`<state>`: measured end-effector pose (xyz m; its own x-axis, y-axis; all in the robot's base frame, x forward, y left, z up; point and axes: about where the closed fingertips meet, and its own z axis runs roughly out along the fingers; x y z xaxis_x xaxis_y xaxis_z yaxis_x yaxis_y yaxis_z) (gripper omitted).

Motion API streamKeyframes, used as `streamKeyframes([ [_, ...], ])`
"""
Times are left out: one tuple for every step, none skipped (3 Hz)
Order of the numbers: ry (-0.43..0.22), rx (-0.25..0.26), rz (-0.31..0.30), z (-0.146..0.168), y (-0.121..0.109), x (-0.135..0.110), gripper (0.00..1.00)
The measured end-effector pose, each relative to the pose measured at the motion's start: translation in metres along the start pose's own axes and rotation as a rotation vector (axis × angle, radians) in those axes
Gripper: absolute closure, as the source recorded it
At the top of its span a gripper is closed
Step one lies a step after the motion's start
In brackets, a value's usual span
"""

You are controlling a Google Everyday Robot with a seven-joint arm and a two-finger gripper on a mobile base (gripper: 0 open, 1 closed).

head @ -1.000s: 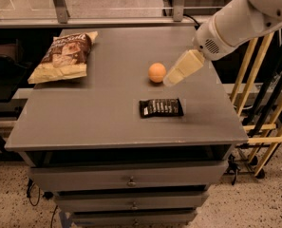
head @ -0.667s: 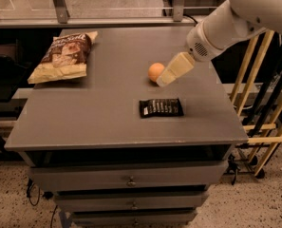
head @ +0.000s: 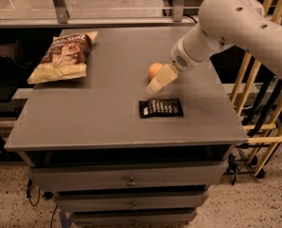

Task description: Move orange near brown chip bag

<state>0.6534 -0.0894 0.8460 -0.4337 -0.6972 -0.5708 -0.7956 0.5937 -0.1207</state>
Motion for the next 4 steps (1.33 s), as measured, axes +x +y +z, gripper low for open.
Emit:
streamKeyframes([
  [0.0, -0.008, -0.007, 0.007, -0.001, -0.004, 0.16],
  [-0.01, -0.018, -0.018, 0.01, -0.002, -0.012, 0.38],
  [-0.039, -0.036, -0.039, 0.014, 0.0, -0.026, 0.62],
  [-0.09, -0.035, -0.056, 0.003, 0.001, -0.035, 0.85],
])
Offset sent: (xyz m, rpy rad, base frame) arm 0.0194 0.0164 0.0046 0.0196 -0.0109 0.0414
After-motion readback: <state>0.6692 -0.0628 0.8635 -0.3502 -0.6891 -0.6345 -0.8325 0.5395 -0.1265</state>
